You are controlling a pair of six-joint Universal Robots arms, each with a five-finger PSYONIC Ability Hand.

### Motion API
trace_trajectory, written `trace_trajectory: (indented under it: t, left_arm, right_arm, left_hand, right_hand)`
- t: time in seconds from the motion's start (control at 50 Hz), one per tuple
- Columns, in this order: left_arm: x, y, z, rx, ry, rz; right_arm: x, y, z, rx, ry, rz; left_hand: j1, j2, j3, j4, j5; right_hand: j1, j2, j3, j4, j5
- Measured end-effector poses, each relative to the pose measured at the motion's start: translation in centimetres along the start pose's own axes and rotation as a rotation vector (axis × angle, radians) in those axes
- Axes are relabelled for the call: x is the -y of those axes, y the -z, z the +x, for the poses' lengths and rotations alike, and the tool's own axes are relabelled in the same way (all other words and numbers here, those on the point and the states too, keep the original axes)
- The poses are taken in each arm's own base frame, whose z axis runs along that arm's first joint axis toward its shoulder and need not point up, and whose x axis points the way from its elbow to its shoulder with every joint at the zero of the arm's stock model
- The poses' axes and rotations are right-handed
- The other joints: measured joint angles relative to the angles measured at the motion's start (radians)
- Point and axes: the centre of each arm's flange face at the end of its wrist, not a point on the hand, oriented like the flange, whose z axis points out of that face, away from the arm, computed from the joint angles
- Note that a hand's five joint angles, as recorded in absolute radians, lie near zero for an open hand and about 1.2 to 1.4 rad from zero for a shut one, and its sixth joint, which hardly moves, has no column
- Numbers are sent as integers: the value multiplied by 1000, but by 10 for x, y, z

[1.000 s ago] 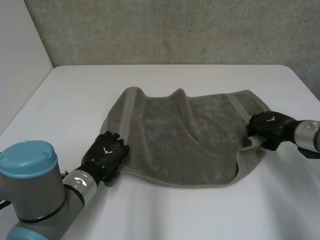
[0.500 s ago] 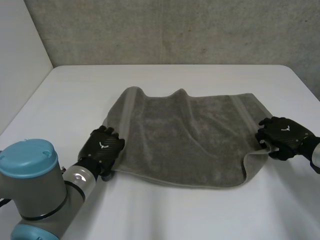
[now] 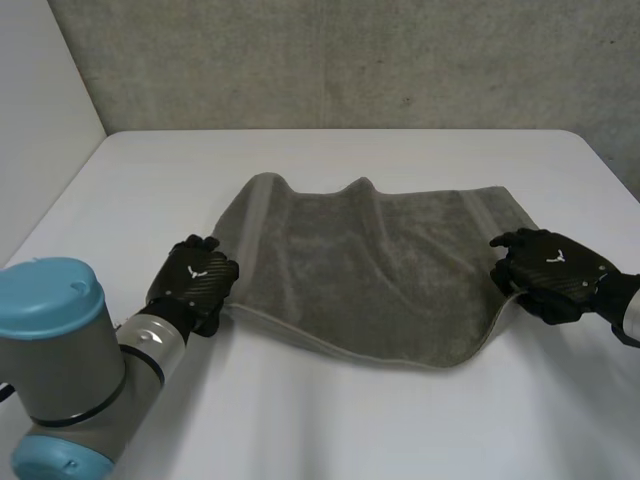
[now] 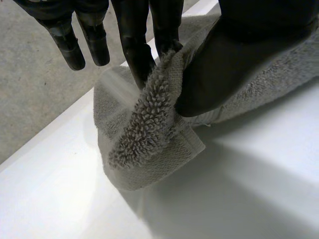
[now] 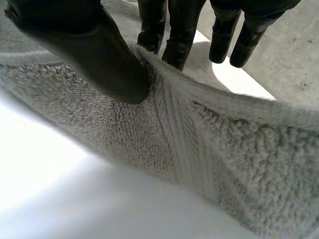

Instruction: Fold the towel.

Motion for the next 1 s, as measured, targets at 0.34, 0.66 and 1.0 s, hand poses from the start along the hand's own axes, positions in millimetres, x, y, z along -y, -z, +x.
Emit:
trace_trajectory:
  t: [0.34, 0.66, 1.0]
  left_arm:
    - [23, -52, -40, -22, -15, 2]
    - [213, -56, -157, 395, -163, 667]
    - [90, -51, -120, 199, -131, 393]
  right_arm:
    - [24, -30, 20, 57, 244, -193]
    - [227, -22, 130, -638, 359, 586]
    - [90, -30, 58, -344, 185, 278]
  left_hand:
    - [1, 7, 0, 0, 0]
    - [1, 24, 0, 0, 21]
    - [1, 26, 0, 0, 29]
  right_hand:
    - [0, 1, 0, 0, 1]
    - [0, 26, 0, 0, 20]
    - [0, 26, 0, 0, 27]
